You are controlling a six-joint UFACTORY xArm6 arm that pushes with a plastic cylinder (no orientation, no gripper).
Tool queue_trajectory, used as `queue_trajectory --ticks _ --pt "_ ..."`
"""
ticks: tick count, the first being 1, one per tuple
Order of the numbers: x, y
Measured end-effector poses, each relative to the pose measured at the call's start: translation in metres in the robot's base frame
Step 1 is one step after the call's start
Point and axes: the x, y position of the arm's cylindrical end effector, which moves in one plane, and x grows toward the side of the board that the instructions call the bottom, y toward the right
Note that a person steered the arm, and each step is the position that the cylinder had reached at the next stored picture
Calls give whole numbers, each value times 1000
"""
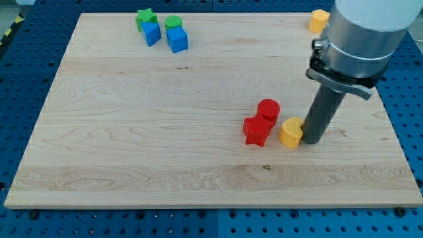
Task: Move the yellow hexagon closer to the group of blocks
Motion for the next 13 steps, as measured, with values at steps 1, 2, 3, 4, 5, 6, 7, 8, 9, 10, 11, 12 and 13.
queue_trajectory --ticks 1,2,3,4,5,6,7,8,9,10,11,12,13 --pt "0 -7" --pt "-11 64" --pt "-63 151" --pt "-132 198" --pt "-187 200" --pt "-266 198" --pt "-330 182" --pt "-330 174" --pt "-329 106" --pt "-330 55" --pt "-329 70" --pt "-330 81" --pt "-330 82"
